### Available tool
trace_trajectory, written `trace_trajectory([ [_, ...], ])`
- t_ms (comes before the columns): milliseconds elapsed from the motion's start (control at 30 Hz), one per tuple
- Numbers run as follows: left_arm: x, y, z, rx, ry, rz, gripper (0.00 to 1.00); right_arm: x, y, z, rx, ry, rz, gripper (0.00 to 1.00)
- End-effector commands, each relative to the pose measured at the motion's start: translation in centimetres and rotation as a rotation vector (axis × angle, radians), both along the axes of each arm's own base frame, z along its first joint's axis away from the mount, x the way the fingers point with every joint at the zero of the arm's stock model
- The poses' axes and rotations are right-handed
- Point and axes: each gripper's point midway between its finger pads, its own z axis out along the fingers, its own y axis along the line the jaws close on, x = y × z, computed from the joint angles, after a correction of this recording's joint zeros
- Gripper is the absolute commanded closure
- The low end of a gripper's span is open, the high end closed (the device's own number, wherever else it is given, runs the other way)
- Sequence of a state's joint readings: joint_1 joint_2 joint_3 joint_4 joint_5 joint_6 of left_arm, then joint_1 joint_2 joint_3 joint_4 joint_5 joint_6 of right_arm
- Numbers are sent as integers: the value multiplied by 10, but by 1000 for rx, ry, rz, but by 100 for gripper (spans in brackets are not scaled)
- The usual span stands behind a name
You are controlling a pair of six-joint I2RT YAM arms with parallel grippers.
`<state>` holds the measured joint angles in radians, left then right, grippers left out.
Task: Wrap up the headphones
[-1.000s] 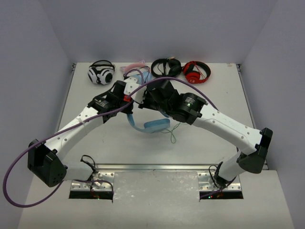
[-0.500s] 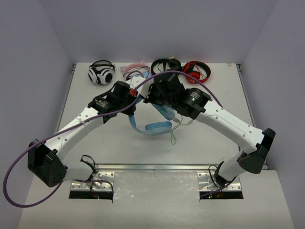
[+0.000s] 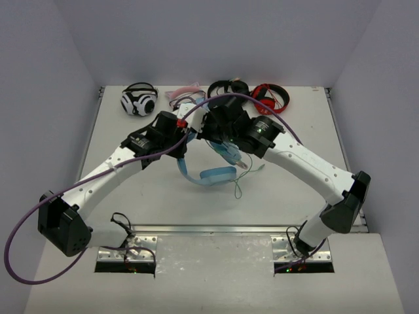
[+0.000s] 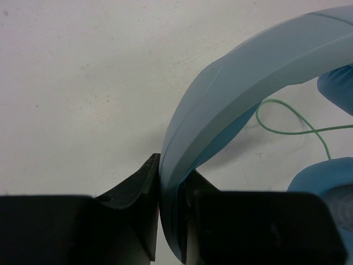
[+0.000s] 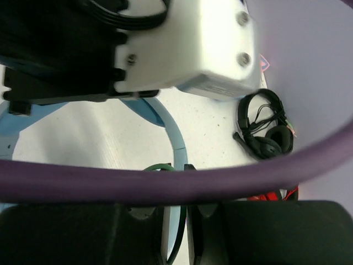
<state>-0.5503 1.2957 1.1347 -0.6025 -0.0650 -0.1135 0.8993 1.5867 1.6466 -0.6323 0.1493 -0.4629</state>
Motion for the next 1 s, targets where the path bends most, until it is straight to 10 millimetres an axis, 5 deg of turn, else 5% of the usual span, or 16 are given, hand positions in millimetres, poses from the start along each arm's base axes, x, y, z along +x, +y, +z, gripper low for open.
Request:
trace_trajectory([
  [0, 1, -27, 45, -142, -124, -89, 100, 30, -8, 21, 96, -26, -68, 85],
  [200, -8, -40, 52, -193, -122, -170, 100, 43, -29, 8, 100, -12, -117, 84],
  [433, -14, -39, 78, -240, -183, -178, 100, 43, -39, 0, 130, 37, -113, 66],
  [567, -14, -29, 106, -260, -257, -138, 100, 35, -47, -7, 250, 121, -109, 44],
  [733, -22, -26, 139, -312, -310, -127, 100, 17, -44, -11, 488, 187, -9, 3],
  [967, -30, -9, 175, -359, -342, -33, 100, 1, -22, -16, 749, 327, 139, 3],
])
